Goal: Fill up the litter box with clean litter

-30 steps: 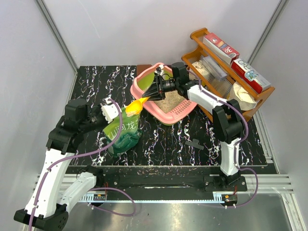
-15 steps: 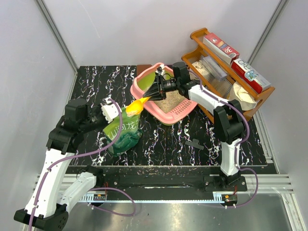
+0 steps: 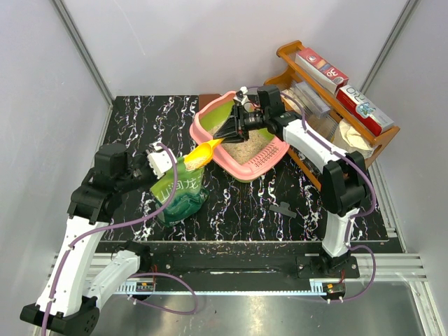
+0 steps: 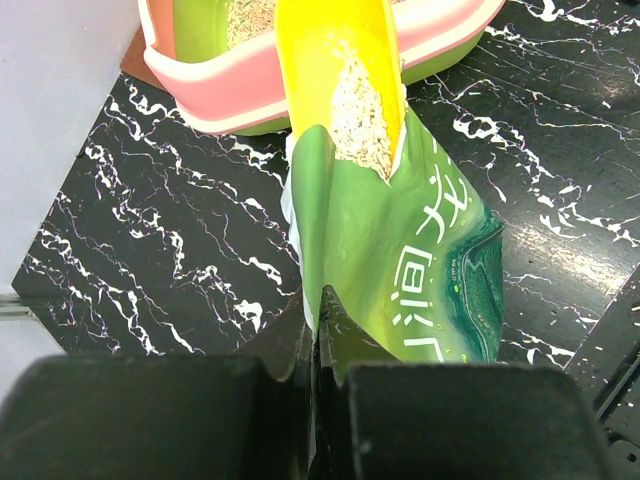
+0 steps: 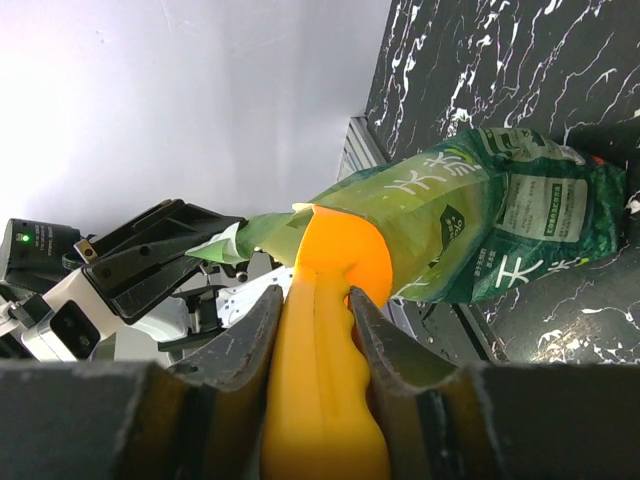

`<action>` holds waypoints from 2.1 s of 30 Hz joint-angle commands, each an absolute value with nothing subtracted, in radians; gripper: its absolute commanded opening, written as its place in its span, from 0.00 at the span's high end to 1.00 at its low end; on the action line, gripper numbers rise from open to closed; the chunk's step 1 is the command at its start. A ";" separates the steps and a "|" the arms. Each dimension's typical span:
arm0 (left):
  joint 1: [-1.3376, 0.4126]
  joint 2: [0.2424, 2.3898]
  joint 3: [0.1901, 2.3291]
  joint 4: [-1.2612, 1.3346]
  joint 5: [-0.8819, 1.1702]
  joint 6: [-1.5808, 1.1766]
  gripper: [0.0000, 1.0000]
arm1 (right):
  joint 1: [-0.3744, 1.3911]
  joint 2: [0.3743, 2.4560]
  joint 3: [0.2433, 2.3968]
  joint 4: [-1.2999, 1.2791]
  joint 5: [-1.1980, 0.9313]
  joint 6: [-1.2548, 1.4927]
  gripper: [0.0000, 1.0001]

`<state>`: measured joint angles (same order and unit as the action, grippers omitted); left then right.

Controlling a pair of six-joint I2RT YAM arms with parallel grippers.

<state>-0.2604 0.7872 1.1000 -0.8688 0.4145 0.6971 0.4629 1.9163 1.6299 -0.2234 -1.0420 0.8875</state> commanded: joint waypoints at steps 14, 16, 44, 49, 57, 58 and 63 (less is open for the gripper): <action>-0.252 0.773 1.121 -0.805 0.382 0.686 0.96 | 0.408 1.931 1.583 -0.010 -1.138 1.051 1.00; -0.252 0.775 1.126 -0.805 0.379 0.687 0.96 | 0.399 1.950 1.559 0.115 -1.183 1.095 1.00; -0.253 0.778 1.126 -0.808 0.364 0.695 0.96 | 0.307 1.898 1.506 0.201 -1.201 1.187 1.00; -0.253 0.778 1.127 -0.808 0.364 0.693 0.95 | 0.276 1.896 1.532 0.199 -1.189 1.196 1.00; -0.253 0.787 1.141 -0.825 0.356 0.699 0.95 | 0.226 1.894 1.558 0.206 -1.140 1.201 1.00; -0.253 0.788 1.143 -0.828 0.354 0.704 0.95 | 0.221 1.896 1.559 0.206 -1.132 1.198 1.00; -0.253 0.795 1.154 -0.845 0.350 0.707 0.95 | 0.199 1.916 1.568 0.198 -1.049 1.160 1.00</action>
<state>-0.2600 0.7940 1.1000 -0.8669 0.3817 0.6914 0.2150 1.9610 1.5181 0.1715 -1.1210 1.1816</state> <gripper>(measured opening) 0.050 0.338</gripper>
